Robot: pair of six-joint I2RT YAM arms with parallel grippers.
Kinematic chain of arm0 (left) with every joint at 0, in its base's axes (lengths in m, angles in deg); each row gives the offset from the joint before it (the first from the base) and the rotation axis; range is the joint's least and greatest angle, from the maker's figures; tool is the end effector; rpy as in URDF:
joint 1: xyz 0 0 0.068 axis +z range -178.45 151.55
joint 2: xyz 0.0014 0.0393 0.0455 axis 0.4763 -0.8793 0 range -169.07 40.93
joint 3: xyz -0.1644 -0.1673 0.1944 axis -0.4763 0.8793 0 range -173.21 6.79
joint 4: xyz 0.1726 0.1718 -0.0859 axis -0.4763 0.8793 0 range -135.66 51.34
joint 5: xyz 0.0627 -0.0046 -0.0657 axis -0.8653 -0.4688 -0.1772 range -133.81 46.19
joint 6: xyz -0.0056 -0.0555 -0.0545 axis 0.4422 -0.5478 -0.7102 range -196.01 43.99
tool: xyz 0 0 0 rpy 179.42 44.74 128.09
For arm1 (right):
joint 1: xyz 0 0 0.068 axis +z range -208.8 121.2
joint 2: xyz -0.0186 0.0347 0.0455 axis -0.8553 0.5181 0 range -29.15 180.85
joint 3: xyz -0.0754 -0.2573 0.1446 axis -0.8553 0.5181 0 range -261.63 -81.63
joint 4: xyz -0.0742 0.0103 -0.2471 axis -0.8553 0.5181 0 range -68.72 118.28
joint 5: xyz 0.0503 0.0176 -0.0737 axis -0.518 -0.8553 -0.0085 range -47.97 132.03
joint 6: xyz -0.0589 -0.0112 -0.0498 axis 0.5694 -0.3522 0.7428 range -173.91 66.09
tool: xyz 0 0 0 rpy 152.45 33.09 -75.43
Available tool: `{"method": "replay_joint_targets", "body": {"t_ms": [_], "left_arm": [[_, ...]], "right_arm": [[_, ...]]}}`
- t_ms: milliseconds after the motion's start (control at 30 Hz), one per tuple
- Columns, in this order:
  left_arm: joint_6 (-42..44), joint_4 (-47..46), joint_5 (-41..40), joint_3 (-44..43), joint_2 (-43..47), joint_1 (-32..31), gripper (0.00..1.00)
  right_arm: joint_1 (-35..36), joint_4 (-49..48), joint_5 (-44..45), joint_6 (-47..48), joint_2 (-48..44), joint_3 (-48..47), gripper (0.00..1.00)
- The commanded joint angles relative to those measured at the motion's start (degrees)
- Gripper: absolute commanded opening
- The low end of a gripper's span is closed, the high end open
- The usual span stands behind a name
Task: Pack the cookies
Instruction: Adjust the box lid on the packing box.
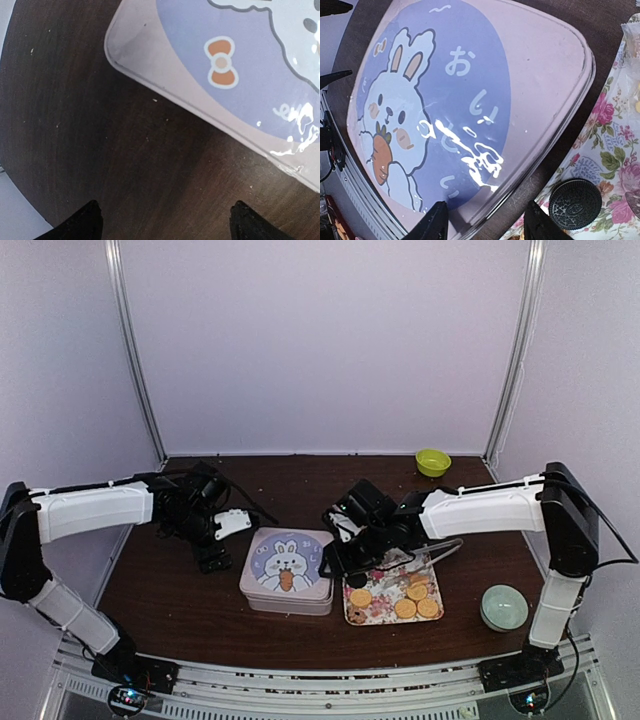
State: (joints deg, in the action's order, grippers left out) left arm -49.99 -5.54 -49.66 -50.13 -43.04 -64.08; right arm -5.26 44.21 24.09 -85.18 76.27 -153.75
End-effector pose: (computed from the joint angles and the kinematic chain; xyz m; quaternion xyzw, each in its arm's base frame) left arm 0.2360 -0.1608 0.2229 0.4929 0.8458 0.0333 0.2012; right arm 0.2273 0.3420 0.2028 -0.2270 0.9187 0.3035 0.1111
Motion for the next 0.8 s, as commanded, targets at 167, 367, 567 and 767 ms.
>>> {"method": "replay_joint_targets", "body": {"t_ms": [167, 367, 567, 767], "left_arm": [[-2.1, -5.8, 2.9, -2.6, -5.3, 0.0, 0.88], [-1.2, -5.7, 4.6, -4.1, -6.0, -0.5, 0.88], [-0.5, -5.1, 5.1, -5.3, -7.1, -1.8, 0.88], [-0.8, -4.9, 5.6, -6.9, -8.9, -2.9, 0.87]], "right_arm": [[-0.9, 0.1, 1.7, 0.3, -3.5, 2.2, 0.54], [-1.4, -0.8, 1.8, -0.1, -4.3, 3.9, 0.55], [-1.7, -0.4, 2.5, 0.4, -4.1, 3.8, 0.55], [-2.5, 0.0, 3.3, 0.6, -5.3, 4.3, 0.54]]}}
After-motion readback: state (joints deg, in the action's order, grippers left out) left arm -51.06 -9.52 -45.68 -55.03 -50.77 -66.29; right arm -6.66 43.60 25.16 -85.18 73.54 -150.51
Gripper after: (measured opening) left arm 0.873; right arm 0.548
